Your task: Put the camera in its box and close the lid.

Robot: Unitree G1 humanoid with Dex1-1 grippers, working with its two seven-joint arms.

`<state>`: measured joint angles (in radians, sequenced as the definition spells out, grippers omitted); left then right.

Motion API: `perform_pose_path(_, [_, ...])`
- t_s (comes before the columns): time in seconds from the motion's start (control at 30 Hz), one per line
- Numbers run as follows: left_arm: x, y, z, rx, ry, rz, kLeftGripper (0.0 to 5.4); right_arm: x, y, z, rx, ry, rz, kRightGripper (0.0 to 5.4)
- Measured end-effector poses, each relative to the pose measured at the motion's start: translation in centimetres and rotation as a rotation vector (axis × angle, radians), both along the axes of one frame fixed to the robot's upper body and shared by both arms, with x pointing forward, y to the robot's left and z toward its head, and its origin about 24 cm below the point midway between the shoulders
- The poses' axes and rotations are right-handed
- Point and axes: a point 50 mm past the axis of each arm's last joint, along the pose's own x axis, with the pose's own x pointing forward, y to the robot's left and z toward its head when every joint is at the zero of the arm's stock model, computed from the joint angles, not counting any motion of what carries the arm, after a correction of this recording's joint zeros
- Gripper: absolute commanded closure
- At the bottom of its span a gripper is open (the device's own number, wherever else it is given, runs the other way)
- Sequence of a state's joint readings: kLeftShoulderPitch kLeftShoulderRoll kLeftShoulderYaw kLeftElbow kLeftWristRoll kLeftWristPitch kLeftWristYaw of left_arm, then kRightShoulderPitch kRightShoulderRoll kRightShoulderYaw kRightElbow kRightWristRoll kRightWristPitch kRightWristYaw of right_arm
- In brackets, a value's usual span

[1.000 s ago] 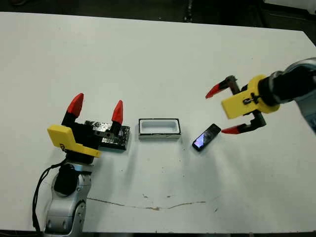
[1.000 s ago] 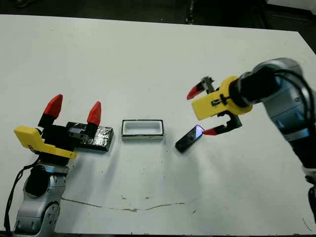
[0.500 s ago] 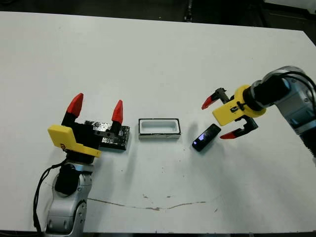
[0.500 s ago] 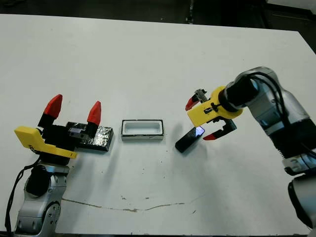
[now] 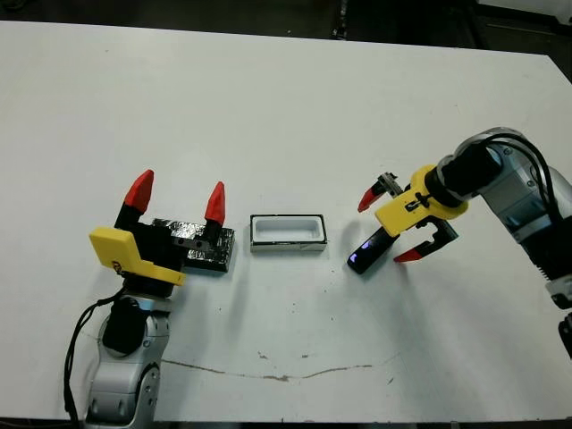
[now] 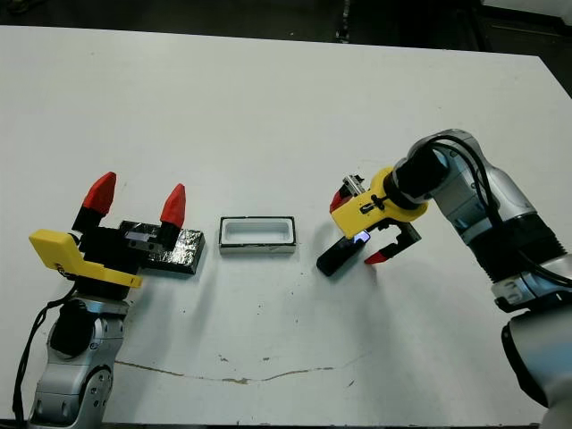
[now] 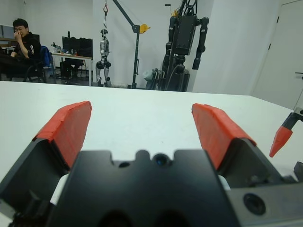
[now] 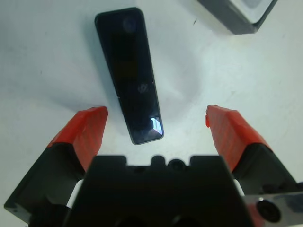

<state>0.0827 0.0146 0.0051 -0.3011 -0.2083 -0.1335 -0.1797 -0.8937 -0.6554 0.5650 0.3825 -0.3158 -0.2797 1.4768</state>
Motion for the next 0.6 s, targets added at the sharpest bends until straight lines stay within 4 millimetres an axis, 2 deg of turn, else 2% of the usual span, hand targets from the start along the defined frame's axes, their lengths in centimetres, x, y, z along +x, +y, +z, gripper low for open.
perform_pose_path(0.27, [0.0,0.0,0.0,-0.001,0.0,0.001,0.0,0.3,0.0,-0.4,0.053,0.085,-0.075,1.54])
perform_pose_path(0.6, [0.0,-0.1,-0.1,-0.003,0.002,0.006,0.0,1.3,1.1,-0.3,-0.112,0.193,-0.078,3.03])
